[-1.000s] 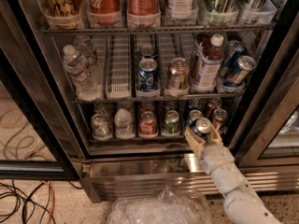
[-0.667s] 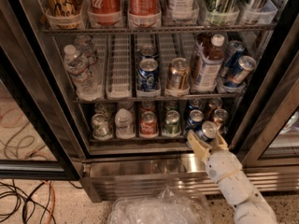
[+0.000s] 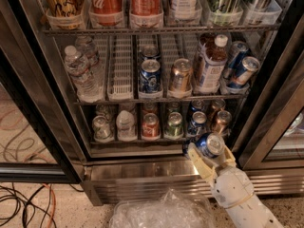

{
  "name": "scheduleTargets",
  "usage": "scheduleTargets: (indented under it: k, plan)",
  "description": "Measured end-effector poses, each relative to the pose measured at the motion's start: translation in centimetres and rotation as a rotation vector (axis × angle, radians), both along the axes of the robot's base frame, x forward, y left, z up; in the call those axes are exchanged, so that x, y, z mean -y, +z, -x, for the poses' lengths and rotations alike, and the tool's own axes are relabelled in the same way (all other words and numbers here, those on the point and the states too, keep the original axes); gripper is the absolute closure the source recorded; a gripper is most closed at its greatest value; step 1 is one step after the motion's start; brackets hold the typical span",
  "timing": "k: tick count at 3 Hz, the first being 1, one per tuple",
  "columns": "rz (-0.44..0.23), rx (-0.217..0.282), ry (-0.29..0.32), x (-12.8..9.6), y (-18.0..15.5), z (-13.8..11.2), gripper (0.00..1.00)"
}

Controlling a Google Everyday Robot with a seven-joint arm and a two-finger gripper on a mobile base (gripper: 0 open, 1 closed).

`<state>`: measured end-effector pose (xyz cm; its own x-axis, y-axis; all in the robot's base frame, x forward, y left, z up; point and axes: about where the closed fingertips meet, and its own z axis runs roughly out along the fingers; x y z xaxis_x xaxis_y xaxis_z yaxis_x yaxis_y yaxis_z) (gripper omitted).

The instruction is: Pick pepsi can from bottom shelf of fridge

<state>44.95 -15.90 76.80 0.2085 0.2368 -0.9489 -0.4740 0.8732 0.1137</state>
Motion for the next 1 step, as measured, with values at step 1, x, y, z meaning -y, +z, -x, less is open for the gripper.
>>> scheduleTargets:
  k: [1]
  plan:
    - [-0.016, 0.044, 0.028, -0.24, 2.02, 0.67, 1.0]
